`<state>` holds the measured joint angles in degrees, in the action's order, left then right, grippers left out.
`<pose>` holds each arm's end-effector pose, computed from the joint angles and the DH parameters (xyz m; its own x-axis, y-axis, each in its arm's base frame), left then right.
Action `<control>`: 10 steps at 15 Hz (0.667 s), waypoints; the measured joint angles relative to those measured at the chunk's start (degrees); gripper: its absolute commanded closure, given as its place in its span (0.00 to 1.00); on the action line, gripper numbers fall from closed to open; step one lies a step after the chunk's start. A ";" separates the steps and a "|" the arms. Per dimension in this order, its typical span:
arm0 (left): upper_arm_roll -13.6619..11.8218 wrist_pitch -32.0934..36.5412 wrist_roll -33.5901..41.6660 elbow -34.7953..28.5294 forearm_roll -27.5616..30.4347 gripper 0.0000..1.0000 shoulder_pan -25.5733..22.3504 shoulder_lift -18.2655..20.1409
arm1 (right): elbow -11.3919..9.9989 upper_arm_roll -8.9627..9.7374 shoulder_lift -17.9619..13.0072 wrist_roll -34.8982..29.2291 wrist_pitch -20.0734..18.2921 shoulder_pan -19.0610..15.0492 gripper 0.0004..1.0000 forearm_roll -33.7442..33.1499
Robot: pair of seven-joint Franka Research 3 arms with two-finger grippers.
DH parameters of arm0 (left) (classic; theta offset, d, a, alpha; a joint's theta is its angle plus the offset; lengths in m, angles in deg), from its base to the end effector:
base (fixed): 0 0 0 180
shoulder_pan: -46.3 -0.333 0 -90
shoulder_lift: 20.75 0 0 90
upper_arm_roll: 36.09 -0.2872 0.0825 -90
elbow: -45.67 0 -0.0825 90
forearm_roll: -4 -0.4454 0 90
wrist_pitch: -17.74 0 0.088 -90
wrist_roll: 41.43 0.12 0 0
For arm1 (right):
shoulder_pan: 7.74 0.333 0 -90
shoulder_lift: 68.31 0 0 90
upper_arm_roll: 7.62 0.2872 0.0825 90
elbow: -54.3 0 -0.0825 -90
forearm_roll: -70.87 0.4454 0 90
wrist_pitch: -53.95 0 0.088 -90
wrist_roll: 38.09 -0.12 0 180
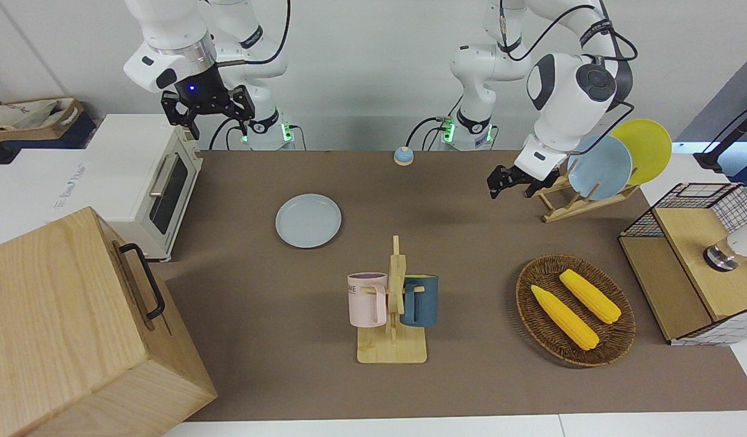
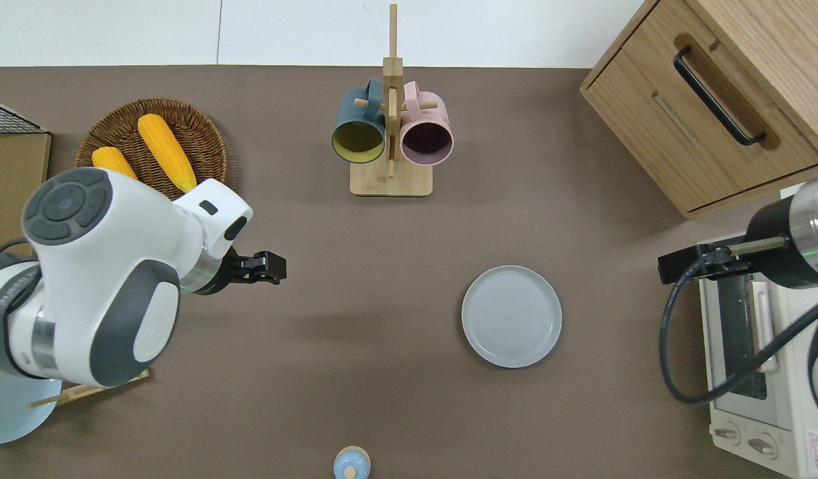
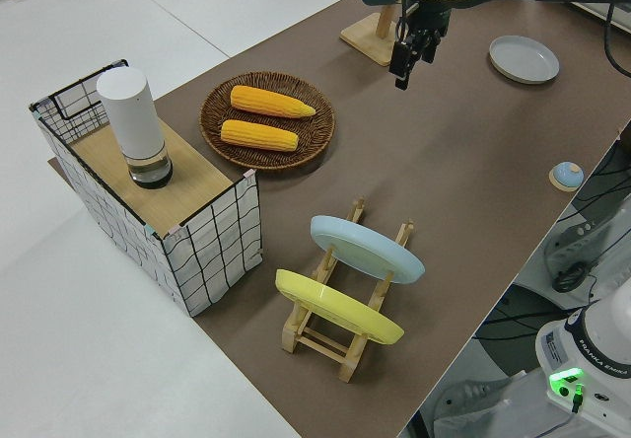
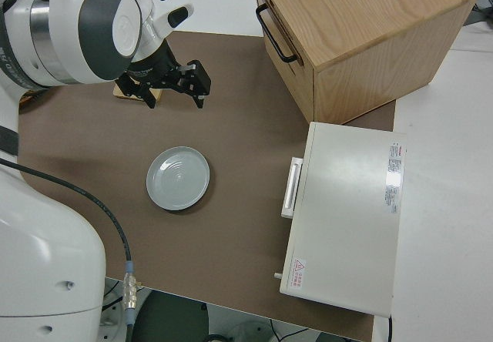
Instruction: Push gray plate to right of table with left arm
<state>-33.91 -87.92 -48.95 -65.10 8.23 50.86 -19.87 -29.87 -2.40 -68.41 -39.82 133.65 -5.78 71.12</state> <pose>0.5990 -0.0777 0.4215 0.9960 0.0336 -0.0828 0.0386 -0.9975 0.0584 0.5903 0.0750 0.6221 0.9925 0.0954 -0.0763 0.0955 -0.9954 -0.0019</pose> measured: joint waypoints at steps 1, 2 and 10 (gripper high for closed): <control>0.01 0.07 0.01 0.04 -0.90 0.01 -0.10 0.13 | 0.00 0.00 0.00 0.00 0.00 0.00 0.02 0.00; 0.02 0.25 0.10 0.21 -1.52 0.01 -0.14 0.21 | 0.00 0.00 0.00 0.00 0.00 0.00 0.02 0.00; -0.71 3.30 2.51 4.40 -2.79 0.01 -0.43 0.80 | 0.00 0.00 0.00 0.00 0.00 0.00 0.02 0.00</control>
<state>-34.61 -84.62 -46.44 -60.71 5.44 50.43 -19.08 -29.87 -2.40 -68.40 -39.82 133.65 -5.78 71.12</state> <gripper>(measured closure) 0.004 0.013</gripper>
